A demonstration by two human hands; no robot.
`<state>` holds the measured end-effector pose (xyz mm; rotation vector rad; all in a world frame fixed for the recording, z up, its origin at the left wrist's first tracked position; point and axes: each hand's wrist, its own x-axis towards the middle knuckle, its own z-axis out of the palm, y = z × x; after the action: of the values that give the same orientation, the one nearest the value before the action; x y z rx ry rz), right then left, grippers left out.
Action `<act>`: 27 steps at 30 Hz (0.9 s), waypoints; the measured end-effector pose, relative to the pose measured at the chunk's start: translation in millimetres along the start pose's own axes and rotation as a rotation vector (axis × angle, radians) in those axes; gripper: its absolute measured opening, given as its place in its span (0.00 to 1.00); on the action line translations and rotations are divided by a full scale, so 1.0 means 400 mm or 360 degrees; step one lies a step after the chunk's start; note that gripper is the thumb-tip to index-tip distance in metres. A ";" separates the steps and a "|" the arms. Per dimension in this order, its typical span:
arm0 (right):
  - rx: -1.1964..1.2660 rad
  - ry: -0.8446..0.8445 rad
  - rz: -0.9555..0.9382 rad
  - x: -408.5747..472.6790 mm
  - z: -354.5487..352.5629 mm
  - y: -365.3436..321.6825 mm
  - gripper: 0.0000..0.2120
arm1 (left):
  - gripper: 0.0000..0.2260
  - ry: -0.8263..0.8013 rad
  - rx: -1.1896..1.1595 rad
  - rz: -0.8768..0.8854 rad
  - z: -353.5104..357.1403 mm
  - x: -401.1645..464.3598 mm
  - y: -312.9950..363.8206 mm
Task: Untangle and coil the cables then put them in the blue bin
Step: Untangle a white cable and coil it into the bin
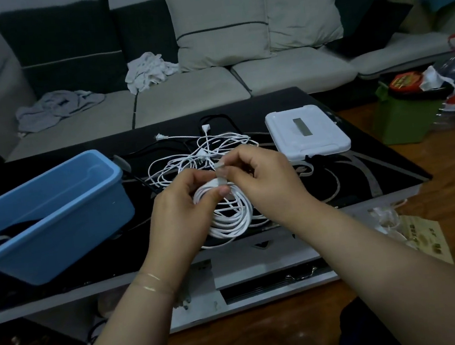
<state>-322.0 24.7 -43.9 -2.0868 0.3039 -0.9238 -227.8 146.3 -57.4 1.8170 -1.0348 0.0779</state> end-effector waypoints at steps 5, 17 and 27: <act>-0.0062 -0.0085 -0.0193 0.001 0.013 0.006 0.03 | 0.15 -0.0121 -0.0174 -0.0046 -0.015 0.007 0.003; 0.0315 -0.0214 -0.0068 0.005 0.031 0.011 0.06 | 0.08 -0.0097 0.0038 -0.0109 -0.017 0.012 -0.011; 0.0688 -0.0336 0.0348 0.028 0.007 0.021 0.05 | 0.15 -0.0153 0.0534 0.0363 -0.016 -0.008 -0.002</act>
<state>-311.2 15.6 -45.7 -1.6936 0.1956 -0.5723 -227.1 153.3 -56.5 2.0082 -1.3593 0.3216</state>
